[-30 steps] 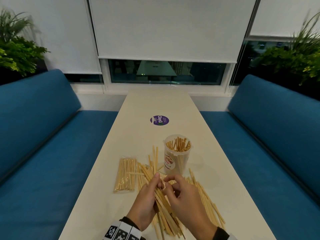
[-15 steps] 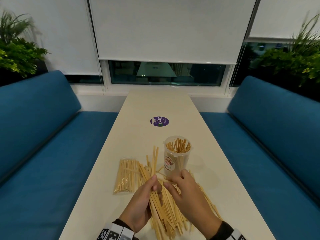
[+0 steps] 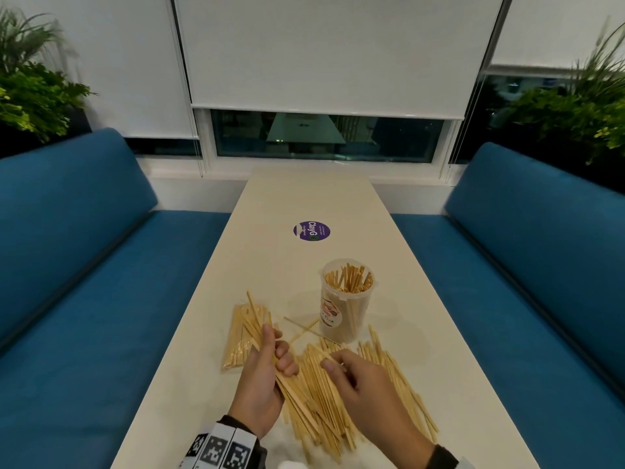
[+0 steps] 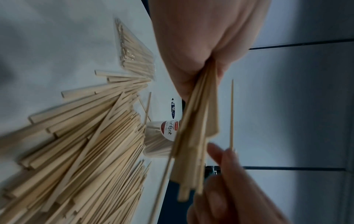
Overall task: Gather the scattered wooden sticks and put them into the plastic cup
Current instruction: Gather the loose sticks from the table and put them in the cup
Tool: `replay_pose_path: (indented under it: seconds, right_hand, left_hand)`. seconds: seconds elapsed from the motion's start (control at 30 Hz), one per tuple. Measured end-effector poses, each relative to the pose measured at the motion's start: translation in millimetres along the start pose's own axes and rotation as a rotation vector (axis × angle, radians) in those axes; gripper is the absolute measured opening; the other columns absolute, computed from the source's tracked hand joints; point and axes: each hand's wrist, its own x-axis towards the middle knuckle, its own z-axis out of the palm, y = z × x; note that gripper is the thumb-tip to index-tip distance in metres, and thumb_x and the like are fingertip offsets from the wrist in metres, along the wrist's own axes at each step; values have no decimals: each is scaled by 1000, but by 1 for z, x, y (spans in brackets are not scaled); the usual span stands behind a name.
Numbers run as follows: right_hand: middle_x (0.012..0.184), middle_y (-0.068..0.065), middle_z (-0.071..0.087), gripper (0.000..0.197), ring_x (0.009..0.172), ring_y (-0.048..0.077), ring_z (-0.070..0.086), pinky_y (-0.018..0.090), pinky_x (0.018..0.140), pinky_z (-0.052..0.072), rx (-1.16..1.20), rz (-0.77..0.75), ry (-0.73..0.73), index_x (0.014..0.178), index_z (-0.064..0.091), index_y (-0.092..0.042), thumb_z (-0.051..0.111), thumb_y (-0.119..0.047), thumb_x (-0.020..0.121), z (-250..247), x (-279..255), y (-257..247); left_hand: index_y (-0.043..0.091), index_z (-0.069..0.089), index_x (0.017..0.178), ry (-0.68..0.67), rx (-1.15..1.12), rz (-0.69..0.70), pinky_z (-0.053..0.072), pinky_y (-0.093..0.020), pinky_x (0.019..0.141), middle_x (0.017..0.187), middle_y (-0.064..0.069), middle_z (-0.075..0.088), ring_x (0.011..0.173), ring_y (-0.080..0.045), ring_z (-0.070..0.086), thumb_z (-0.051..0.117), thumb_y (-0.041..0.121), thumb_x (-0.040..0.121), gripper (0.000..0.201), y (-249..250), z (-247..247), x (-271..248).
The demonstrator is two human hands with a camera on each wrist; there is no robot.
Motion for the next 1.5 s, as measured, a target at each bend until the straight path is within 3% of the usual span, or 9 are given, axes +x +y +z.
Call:
replay_pose_path:
  seconds: [0.2, 0.3, 0.4, 0.53, 0.73, 0.93, 1.17, 1.4, 1.5]
  right_hand:
    - [46, -12, 46, 19, 49, 8, 41, 19, 51, 29, -38, -5, -117, 82, 63, -24, 54, -38, 92, 13, 4, -4]
    - [70, -13, 51, 22, 66, 3, 46, 20, 64, 36, -68, 65, -138, 82, 56, -33, 46, -50, 91, 14, 7, -1]
    - [123, -3, 52, 59, 108, 11, 50, 25, 92, 41, 148, 427, -310, 128, 47, -24, 23, -63, 91, 14, 11, 3]
    - [101, 10, 52, 65, 84, 21, 50, 28, 75, 50, 780, 768, -309, 125, 44, -8, 41, -60, 87, 15, 19, 11]
    - [79, 16, 52, 53, 81, 31, 54, 38, 79, 56, 1112, 834, -243, 115, 47, 0, 53, -46, 89, 11, 31, 13]
    - [92, 26, 57, 54, 87, 39, 60, 40, 79, 56, 1207, 833, -316, 111, 55, 4, 47, -46, 92, 5, 30, 11]
    - [94, 24, 60, 44, 82, 30, 64, 36, 72, 60, 1320, 728, -297, 109, 54, 8, 46, -33, 96, -7, 30, -2]
    - [93, 17, 54, 67, 86, 27, 57, 36, 81, 49, 1090, 744, -361, 133, 44, 2, 51, -49, 89, -3, 29, 5]
    - [106, 17, 53, 66, 104, 27, 53, 38, 103, 42, 1133, 636, -441, 129, 49, 4, 45, -50, 91, -4, 29, 3]
  left_hand:
    - [9, 49, 85, -35, 218, 94, 33, -26, 51, 53, 2, 33, 47, -11, 34, 45, 46, 86, 37, -4, 10, -8]
    - [8, 45, 80, -24, 286, 215, 33, -27, 54, 50, 4, 35, 49, -12, 35, 47, 51, 76, 43, 1, 12, -8]
    - [9, 44, 80, 3, 359, 377, 36, -26, 58, 55, 1, 37, 53, -12, 37, 42, 55, 77, 46, 8, 17, -7]
    - [12, 45, 79, -39, 479, 598, 33, -14, 47, 58, -1, 34, 48, -5, 33, 38, 53, 78, 42, 9, 28, -8]
    - [25, 49, 86, -77, 495, 650, 38, -20, 65, 62, 14, 48, 61, 0, 46, 40, 48, 80, 26, -3, 39, -6]
    - [21, 52, 80, -61, 488, 661, 42, -6, 59, 57, 16, 55, 54, 8, 50, 47, 43, 78, 22, -2, 40, -10]
    - [3, 55, 72, -15, 491, 529, 43, -11, 54, 50, 10, 49, 50, -2, 49, 49, 45, 81, 43, -14, 34, -7]
    - [12, 38, 58, -54, 512, 501, 33, -15, 43, 44, 6, 33, 41, -7, 33, 44, 51, 78, 44, -13, 34, -11]
    - [12, 38, 59, -34, 505, 479, 33, -15, 42, 41, 8, 32, 39, -6, 31, 46, 51, 76, 43, -13, 35, -14]
